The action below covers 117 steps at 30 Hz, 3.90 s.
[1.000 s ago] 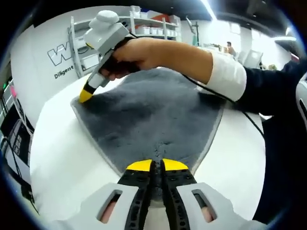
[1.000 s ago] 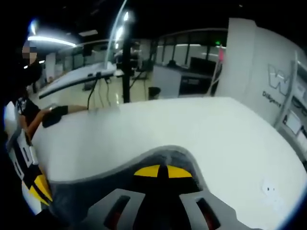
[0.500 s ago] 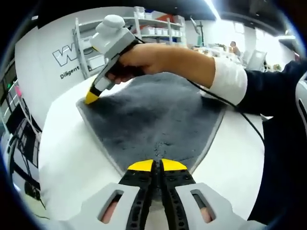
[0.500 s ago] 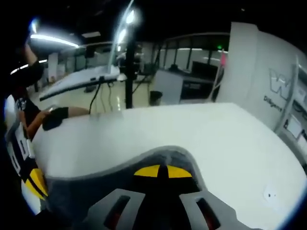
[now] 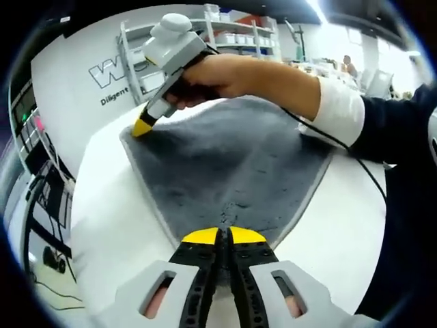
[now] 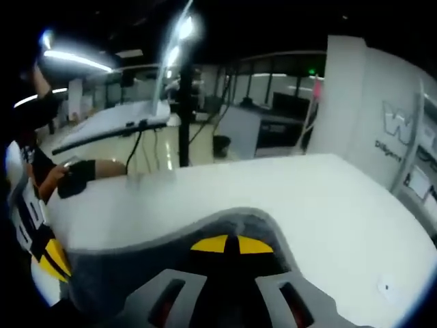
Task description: Open the folded towel by lifting each exposed corner and separating the folded layers until the towel lies flat within the target outline without major curled edges
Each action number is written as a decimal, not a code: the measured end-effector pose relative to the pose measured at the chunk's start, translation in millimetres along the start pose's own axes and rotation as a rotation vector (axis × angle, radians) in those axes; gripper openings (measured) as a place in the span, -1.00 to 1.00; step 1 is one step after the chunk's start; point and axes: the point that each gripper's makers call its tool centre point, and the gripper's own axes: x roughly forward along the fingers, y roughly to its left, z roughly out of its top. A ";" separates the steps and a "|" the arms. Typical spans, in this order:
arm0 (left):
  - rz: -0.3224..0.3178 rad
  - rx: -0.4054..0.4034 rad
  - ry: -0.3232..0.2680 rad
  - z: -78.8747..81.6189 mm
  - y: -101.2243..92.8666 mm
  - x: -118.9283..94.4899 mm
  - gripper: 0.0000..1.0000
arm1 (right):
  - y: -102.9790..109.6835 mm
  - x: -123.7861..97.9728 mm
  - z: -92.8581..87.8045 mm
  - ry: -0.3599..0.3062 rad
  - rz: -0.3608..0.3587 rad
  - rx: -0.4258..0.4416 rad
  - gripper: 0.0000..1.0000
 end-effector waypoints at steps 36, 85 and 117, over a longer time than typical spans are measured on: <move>-0.029 -0.048 -0.043 -1.9 9.2 0.8 -0.62 | 9.0 51.1 -35.4 0.046 0.000 -0.023 -0.94; -0.122 -0.043 -0.375 78.0 -19.4 30.5 -0.60 | -3.5 -31.2 -29.5 0.034 0.043 -0.098 -1.00; 0.054 -0.049 -0.175 45.7 -9.8 68.1 -0.77 | 3.1 -79.0 -119.2 0.299 0.139 -0.121 -1.00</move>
